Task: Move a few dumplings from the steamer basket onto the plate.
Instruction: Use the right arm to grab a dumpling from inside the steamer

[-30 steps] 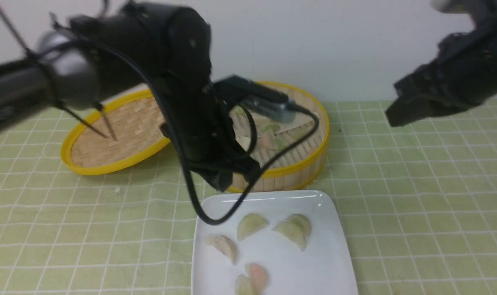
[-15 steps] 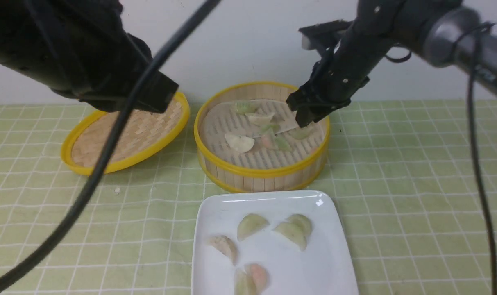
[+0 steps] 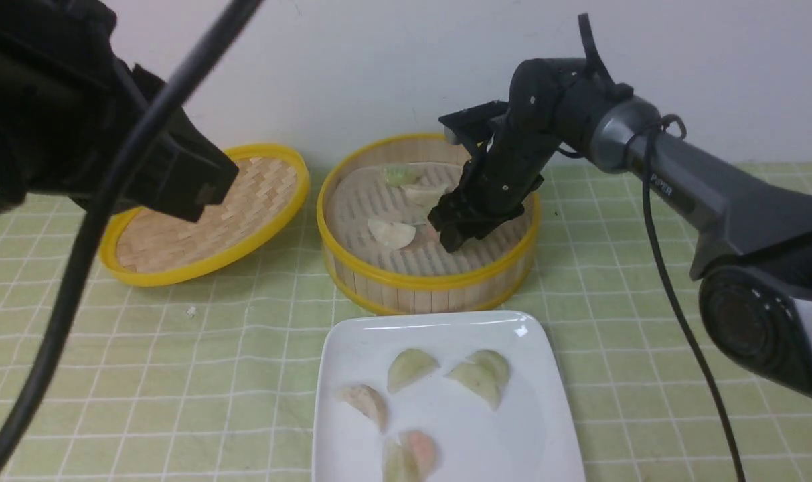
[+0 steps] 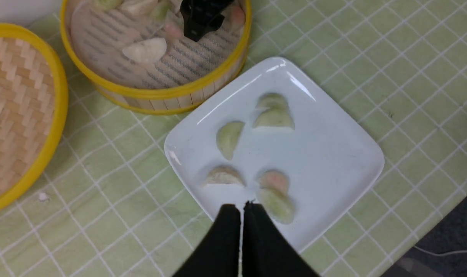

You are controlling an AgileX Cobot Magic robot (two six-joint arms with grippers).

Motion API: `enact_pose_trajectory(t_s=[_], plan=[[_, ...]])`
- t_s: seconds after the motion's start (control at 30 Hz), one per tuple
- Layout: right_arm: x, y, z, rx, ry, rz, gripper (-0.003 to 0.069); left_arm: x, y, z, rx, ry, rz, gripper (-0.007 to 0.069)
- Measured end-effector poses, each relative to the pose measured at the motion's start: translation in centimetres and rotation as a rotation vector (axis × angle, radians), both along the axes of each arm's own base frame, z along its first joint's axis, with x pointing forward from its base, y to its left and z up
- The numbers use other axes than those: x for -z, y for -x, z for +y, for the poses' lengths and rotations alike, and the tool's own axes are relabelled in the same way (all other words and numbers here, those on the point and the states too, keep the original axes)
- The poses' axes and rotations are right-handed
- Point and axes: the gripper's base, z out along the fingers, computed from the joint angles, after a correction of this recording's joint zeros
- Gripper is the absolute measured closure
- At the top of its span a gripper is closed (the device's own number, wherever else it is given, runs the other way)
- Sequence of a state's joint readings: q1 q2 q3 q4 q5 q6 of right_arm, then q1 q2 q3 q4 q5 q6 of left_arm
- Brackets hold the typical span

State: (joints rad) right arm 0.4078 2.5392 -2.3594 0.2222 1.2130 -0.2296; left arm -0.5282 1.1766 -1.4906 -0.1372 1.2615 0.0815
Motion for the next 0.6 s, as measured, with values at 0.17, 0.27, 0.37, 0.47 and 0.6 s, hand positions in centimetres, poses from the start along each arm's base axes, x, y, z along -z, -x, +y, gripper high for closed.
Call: enact_pose_trajectory(t_s=[0.17,0.27,0.37,0.47,0.6], plan=[[0.1,-0.2,-0.2,-0.003,0.029,-0.025,0.0495,0.3,-0.1,0.0,-0.001,-0.008,0.010,0.0631],[-0.6,-0.1,-0.3,-0.004,0.040,-0.022,0.0522,0.2,0.1,0.1,-0.001,-0.006,0.006,0.0631],[-2.8,-0.1,-0.4,0.017,0.021,-0.058,0.0519,-0.2,0.7,0.4,-0.001,0.004,-0.011,0.0631],[-5.6,0.4,-0.5,0.050,-0.010,-0.093,0.0519,-0.4,1.0,0.6,-0.001,0.008,-0.018,0.0631],[-11.1,3.0,-1.5,0.078,-0.054,-0.119,0.0519,-0.7,1.5,1.0,-0.005,0.005,-0.036,0.0631]])
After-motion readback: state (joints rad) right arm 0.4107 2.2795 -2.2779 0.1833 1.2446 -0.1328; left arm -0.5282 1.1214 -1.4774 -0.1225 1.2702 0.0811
